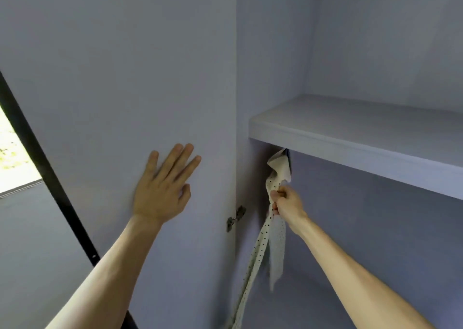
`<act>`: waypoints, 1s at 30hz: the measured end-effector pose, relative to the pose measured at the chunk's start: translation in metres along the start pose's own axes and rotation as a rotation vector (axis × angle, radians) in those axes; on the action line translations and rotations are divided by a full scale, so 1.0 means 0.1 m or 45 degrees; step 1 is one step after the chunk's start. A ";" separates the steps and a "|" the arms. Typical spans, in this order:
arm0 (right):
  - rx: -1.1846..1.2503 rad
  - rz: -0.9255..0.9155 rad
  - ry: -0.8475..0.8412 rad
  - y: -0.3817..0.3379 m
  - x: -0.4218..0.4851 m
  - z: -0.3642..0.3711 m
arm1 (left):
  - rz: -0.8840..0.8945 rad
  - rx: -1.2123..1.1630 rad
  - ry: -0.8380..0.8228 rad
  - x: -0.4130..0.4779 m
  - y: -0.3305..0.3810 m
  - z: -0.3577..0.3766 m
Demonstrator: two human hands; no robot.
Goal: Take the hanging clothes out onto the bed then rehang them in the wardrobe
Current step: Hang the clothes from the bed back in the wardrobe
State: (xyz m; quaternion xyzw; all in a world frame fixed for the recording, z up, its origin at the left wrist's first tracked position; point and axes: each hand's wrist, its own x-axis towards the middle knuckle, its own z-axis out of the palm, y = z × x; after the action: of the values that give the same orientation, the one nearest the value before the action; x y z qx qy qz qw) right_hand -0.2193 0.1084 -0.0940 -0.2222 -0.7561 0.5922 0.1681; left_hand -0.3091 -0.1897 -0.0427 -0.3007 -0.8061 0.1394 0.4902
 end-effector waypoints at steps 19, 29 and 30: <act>-0.547 0.036 -0.027 0.50 1.31 0.48 | 0.033 0.256 0.148 0.02 -0.02 0.23; -0.696 -0.010 -0.330 0.53 1.36 0.63 | 0.014 0.269 0.116 0.01 -0.02 0.20; -0.641 0.024 -0.396 0.50 1.33 0.62 | 0.014 0.261 0.106 0.02 -0.02 0.19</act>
State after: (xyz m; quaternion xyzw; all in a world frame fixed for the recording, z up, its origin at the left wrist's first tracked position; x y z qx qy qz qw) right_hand -0.3569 0.1385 -0.1591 -0.1706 -0.8938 0.4145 -0.0157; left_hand -0.3266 -0.1891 -0.0495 -0.2589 -0.7649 0.2111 0.5508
